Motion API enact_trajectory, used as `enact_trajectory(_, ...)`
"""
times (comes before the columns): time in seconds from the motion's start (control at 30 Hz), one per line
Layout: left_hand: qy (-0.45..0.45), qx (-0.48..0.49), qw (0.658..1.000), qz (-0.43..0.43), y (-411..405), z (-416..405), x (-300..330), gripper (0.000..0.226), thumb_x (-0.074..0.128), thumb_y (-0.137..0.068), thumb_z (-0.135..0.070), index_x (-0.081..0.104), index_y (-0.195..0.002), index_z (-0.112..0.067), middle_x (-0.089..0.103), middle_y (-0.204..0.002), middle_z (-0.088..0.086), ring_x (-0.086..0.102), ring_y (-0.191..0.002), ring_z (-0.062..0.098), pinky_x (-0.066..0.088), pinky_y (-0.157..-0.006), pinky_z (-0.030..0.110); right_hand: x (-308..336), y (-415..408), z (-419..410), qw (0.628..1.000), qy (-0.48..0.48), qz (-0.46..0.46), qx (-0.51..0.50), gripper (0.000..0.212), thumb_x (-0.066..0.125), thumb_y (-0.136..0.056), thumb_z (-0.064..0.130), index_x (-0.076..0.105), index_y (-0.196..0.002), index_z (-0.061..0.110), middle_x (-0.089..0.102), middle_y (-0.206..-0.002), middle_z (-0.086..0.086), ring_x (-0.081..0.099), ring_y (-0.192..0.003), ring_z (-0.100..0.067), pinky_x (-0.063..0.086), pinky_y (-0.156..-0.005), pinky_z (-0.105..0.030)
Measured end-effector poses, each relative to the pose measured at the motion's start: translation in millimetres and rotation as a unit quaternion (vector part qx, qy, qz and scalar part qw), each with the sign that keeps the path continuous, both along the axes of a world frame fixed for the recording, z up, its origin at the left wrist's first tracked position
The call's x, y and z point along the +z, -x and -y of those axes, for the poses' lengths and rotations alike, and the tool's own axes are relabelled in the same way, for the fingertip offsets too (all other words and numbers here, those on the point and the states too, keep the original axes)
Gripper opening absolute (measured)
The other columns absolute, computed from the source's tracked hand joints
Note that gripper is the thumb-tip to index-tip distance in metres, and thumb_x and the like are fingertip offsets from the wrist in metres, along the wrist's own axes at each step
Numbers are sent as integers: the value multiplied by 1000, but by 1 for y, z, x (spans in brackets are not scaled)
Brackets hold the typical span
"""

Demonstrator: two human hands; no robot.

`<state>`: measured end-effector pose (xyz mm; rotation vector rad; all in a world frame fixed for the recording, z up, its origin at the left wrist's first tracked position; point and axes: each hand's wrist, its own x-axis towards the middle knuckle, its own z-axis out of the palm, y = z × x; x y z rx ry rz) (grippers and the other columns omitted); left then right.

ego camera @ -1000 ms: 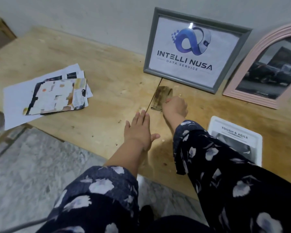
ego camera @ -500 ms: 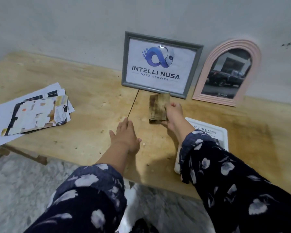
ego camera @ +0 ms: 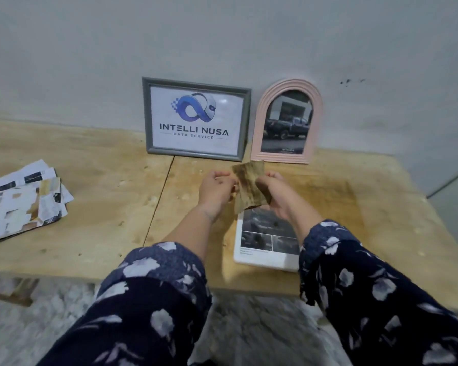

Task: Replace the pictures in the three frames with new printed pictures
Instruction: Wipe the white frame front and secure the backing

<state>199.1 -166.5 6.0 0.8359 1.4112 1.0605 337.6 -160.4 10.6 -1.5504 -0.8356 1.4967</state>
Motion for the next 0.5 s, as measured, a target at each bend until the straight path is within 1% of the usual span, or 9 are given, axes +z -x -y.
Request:
enact_trajectory(0.07, 13, -11, 999, 27, -15, 0, 6, 17, 60, -94, -20, 48, -105, -16, 66, -100, 11, 64, -75, 19, 52, -57, 27, 2, -11, 5, 1000, -2, -25, 1, 12, 54, -94, 12, 48, -91, 21, 65, -90, -8, 64, -77, -22, 55, -69, -40)
enact_trajectory(0.13, 18, -19, 999, 24, -26, 1, 9, 30, 62, -93, -21, 46, -117, -14, 67, -106, 10, 65, -78, 16, 49, -53, 22, 3, -18, 8, 999, -5, -40, -3, 12, 56, -93, 11, 49, -91, 21, 66, -92, -10, 66, -80, -24, 55, -75, -44)
enact_trajectory(0.17, 20, -28, 999, 18, -28, 1, 10, 33, 63, -92, -18, 47, -120, -14, 68, -106, 10, 65, -78, 14, 49, -54, 22, 2, -20, 9, 999, -6, -36, -7, 12, 56, -93, 12, 49, -92, 22, 67, -94, -10, 66, -82, -25, 55, -76, -44)
enact_trajectory(0.23, 22, -46, 998, 33, -33, 2, 11, 22, 59, -95, -13, 50, -115, -15, 68, -97, 5, 64, -77, 11, 50, -55, 22, -1, -27, 11, 1000, 2, -9, -10, 10, 56, -93, 18, 51, -100, 22, 67, -103, -9, 67, -94, -27, 54, -83, -45)
enact_trajectory(0.27, 22, -58, 997, 49, -35, 4, 15, 16, 56, -96, -11, 52, -111, -16, 67, -92, 2, 64, -76, 10, 52, -54, 22, -4, -30, 11, 1000, 10, -7, -4, 14, 57, -93, 23, 53, -107, 22, 66, -109, -8, 66, -101, -28, 54, -89, -46)
enact_trajectory(0.33, 22, -84, 994, 73, -38, 5, 20, 18, 50, -98, -9, 56, -114, -15, 64, -88, 1, 62, -76, 10, 55, -53, 21, -11, -34, 14, 998, 39, -52, 18, 27, 55, -93, 37, 57, -115, 21, 66, -114, -9, 64, -107, -30, 49, -97, -50)
enact_trajectory(0.4, 22, -109, 991, 80, -39, 5, 19, 25, 48, -100, -9, 58, -121, -14, 64, -90, 0, 61, -76, 10, 55, -53, 19, -15, -37, 19, 990, 65, -115, 38, 40, 52, -92, 48, 62, -113, 16, 66, -107, -11, 62, -100, -30, 44, -102, -49)
enact_trajectory(0.47, 26, -118, 989, 79, -38, 8, 17, 27, 47, -100, -10, 58, -123, -16, 64, -92, 0, 60, -76, 10, 54, -54, 19, -21, -38, 21, 981, 73, -175, 44, 47, 51, -90, 51, 63, -116, 12, 66, -103, -12, 59, -94, -28, 42, -99, -46)
enact_trajectory(0.5, 30, -117, 989, 82, -37, 10, 16, 27, 47, -100, -10, 59, -123, -19, 64, -91, -1, 60, -76, 10, 54, -54, 19, -23, -37, 22, 977, 70, -198, 43, 47, 53, -90, 47, 61, -119, 11, 66, -105, -12, 59, -92, -27, 43, -95, -44)
